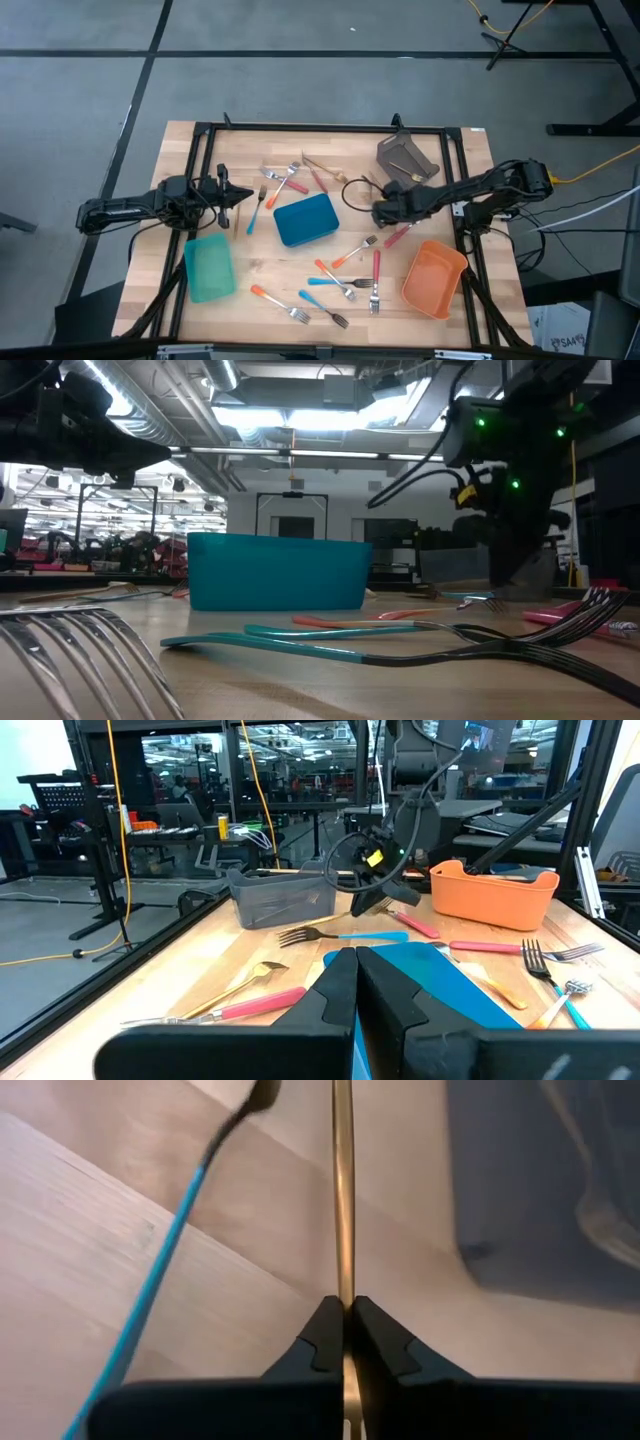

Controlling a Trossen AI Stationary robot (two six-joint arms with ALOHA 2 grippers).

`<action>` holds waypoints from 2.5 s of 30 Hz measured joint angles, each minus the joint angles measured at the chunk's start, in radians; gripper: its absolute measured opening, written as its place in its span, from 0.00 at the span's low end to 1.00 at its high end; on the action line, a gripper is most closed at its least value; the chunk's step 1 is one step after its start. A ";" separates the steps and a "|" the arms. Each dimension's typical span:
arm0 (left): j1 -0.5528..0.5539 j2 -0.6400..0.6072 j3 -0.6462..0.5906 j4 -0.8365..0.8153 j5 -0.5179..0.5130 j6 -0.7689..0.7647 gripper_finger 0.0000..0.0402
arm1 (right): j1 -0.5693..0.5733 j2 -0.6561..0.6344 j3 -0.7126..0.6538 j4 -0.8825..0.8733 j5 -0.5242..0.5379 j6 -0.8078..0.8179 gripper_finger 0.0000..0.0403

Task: Sort silverware by color (type)
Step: Put the top right golden fork into the black bin

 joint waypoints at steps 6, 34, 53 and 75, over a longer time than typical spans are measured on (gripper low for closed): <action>0.000 0.000 0.000 0.000 0.000 0.000 0.01 | 0.000 -0.001 0.103 -0.151 0.035 -0.017 0.00; 0.000 0.000 0.000 0.000 0.000 0.000 0.01 | -0.204 -0.311 0.393 -0.572 0.132 -0.522 0.00; 0.000 0.000 0.000 0.000 0.003 0.000 0.01 | -0.619 -0.341 0.235 -0.273 -0.181 -1.022 0.00; 0.000 0.000 0.000 0.000 0.003 0.000 0.01 | -0.826 -0.340 -0.109 0.161 -0.355 -1.211 0.00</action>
